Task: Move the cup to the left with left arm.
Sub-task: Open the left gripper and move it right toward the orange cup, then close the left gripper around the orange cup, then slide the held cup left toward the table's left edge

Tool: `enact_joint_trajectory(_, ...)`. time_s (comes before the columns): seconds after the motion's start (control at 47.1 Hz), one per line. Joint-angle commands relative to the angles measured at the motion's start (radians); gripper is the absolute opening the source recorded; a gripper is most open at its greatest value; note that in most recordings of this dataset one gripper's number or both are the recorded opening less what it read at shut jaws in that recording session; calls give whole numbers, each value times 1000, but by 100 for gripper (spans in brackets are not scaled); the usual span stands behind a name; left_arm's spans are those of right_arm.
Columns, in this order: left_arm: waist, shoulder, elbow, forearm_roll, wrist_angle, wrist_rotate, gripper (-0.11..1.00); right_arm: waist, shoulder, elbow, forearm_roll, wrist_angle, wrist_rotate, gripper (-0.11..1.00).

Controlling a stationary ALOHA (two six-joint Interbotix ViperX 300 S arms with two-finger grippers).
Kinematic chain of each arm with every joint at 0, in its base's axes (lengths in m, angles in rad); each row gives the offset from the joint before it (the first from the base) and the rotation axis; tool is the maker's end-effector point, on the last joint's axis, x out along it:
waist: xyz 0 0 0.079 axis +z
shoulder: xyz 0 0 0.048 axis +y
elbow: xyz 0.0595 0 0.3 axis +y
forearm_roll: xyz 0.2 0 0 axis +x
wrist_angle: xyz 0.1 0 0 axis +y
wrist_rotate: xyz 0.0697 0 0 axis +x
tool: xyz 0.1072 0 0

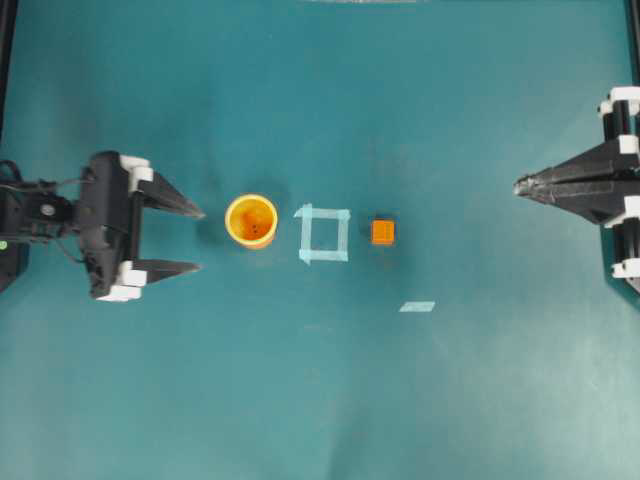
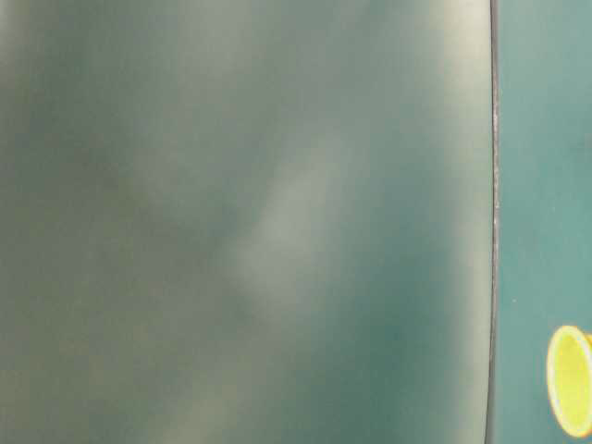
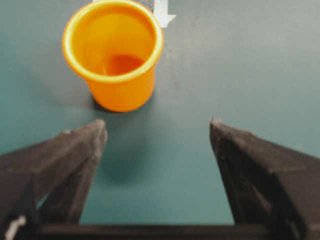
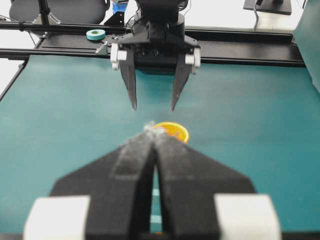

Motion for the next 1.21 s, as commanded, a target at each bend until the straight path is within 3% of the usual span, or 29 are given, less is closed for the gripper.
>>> enact_joint_trajectory(0.0,17,55,-41,2,-35,11,81,0,5,-26,-5,-2,2,-1)
enact_joint_trajectory(0.34,84,181,-107,2,-83,34,81,0,2,-28,-5,0,2,-1)
enact_joint_trajectory(1.188,57,327,-245,9,-112,32,81,0,6,-26,-6,8,2,-1)
